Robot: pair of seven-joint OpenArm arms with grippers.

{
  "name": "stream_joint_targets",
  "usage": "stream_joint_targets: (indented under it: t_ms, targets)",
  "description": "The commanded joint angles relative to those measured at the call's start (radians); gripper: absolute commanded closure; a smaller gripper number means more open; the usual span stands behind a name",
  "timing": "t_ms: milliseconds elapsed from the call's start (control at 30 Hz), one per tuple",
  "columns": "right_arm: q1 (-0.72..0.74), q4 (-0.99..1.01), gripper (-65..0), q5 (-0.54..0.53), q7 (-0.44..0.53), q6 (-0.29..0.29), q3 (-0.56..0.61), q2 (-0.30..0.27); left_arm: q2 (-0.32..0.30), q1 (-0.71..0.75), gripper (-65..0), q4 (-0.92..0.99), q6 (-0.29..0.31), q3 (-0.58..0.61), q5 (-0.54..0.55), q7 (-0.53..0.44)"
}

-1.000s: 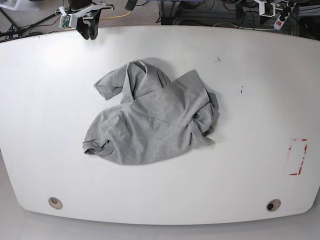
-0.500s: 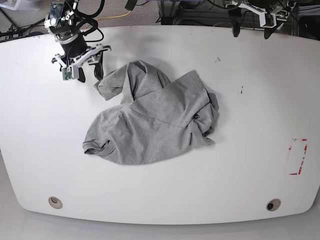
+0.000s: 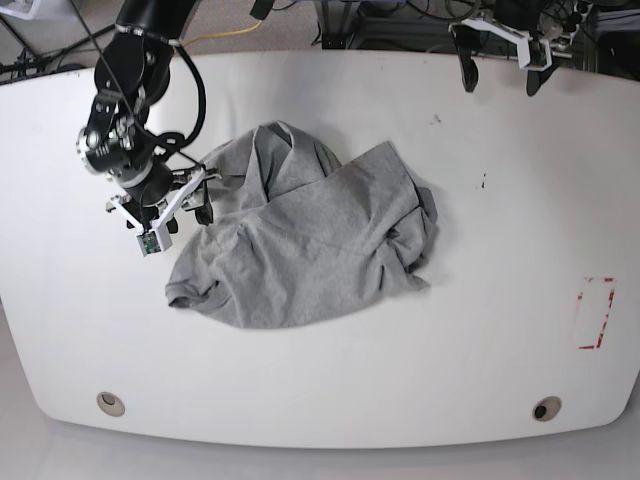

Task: Fold the T-shirt properly
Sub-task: 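Reach the right gripper down to the grey T-shirt's hem edge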

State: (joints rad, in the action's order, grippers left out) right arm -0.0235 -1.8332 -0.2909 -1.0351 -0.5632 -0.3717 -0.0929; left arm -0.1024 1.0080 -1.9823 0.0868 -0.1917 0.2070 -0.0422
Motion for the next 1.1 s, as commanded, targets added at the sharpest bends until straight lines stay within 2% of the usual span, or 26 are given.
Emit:
stream_joint_targets:
  t_ms: [0,200,633,800,1067]
  targets:
    - [0.055,0.037,-34.6,-0.012,-0.006,-0.022,0.0,0.017,-0.029,-0.011,-58.1,-0.016,0.0,-0.004,0.007,0.026]
    - [0.133,0.171,-34.4,-0.014,-0.011,-0.022,0.0,0.025,-0.05,-0.071,-57.9,-0.016,-0.002,-0.005,0.007,0.08]
    - [0.225,0.295,-34.4,-0.009,-0.007,-0.022,0.0,0.13,-0.055,-0.136,-57.9,-0.015,-0.002,-0.001,0.002,0.092]
    - [0.264,0.359,-34.4,-0.004,-0.004,-0.021,-0.005,0.152,-0.055,-0.145,-57.9,-0.015,-0.002,-0.001,0.001,0.104]
    - [0.284,0.456,-34.2,-0.004,0.106,-0.011,-0.005,0.149,-0.058,-0.165,-57.9,-0.016,0.0,-0.002,0.002,0.141]
